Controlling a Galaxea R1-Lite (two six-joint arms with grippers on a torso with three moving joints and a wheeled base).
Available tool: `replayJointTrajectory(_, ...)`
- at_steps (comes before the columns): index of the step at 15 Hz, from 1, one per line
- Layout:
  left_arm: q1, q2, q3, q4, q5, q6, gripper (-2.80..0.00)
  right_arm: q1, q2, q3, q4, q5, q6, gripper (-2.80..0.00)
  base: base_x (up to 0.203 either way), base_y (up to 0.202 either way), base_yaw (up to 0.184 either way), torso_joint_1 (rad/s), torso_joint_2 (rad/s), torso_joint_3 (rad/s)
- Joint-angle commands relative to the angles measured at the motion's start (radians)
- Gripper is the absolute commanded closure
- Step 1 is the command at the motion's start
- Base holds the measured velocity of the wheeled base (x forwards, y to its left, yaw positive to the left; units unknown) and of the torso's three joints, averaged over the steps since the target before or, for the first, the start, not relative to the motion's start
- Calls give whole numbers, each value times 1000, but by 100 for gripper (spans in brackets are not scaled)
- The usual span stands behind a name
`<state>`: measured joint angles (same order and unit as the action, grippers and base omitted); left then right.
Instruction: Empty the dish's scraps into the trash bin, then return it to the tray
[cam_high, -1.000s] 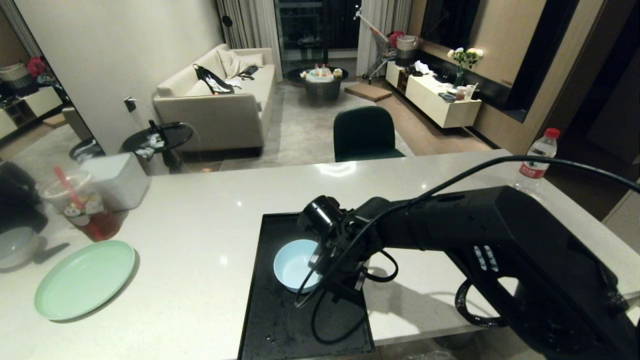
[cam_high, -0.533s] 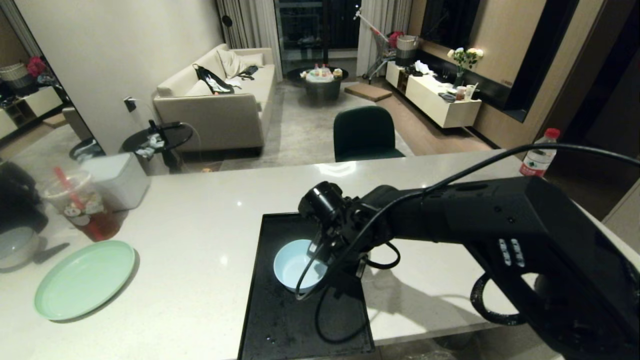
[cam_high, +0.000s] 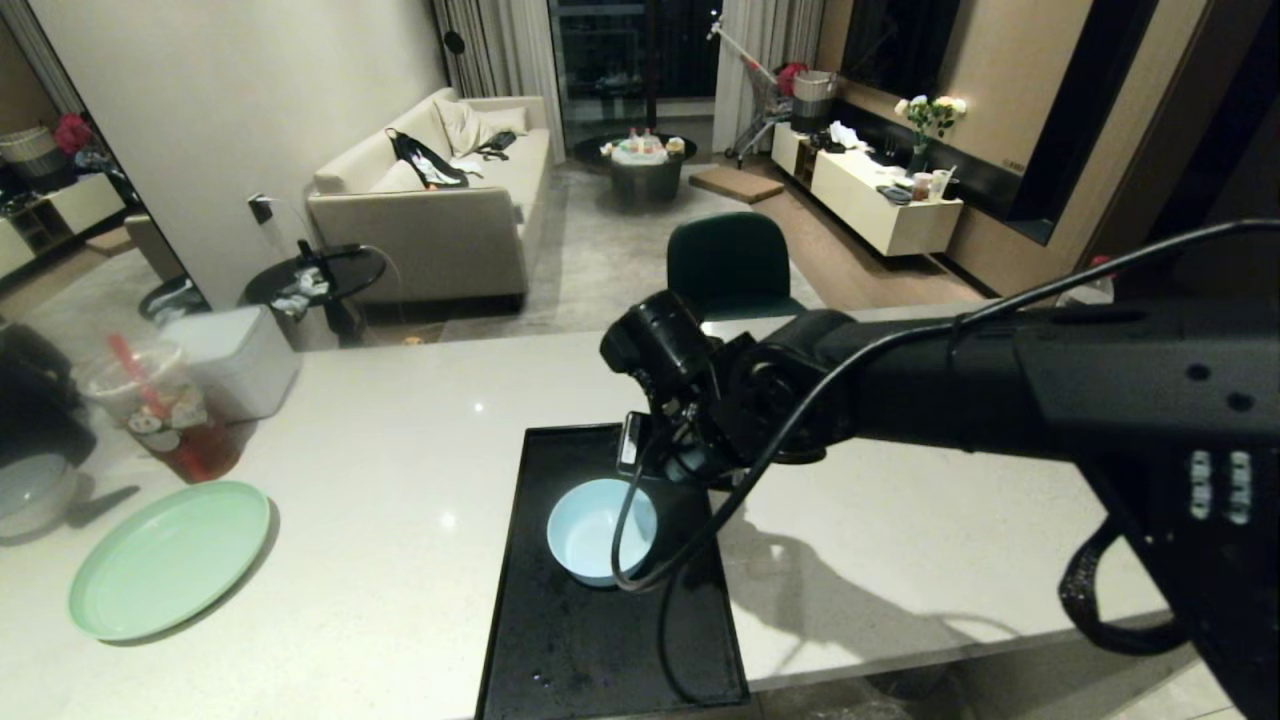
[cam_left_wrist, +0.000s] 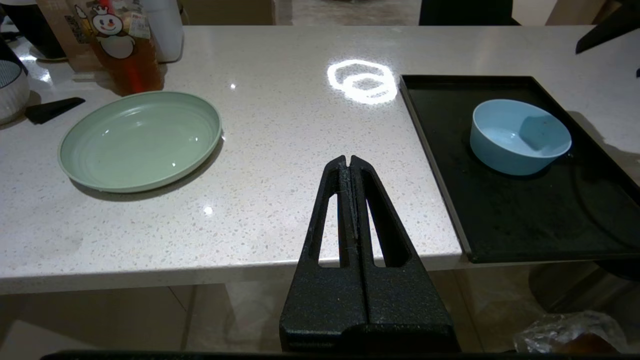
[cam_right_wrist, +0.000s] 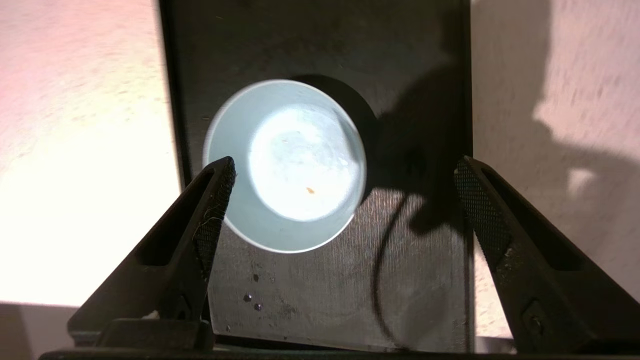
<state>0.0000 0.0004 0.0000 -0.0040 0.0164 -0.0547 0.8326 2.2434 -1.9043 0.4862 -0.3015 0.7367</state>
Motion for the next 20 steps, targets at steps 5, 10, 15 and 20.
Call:
replayJointTrajectory(5,0,1,0,-1,0,-1,0,8,-180,283,-238,-4,-203,-280,0,0,0,0,0,0)
replayJointTrajectory(10,0,1,0,-1,0,-1,0,8,-376,666,-573,-2,-374,0,0,0,0,0,0,0)
replayJointTrajectory(15,0,0,0,-1,0,-1,0,7,-569,993,-767,-84,-393,0,0,0,0,0,0,0)
replayJointTrajectory(20,0,1,0,-1,0,-1,0,-11,-740,1323,-1037,-205,-400,0,0,0,0,0,0,0)
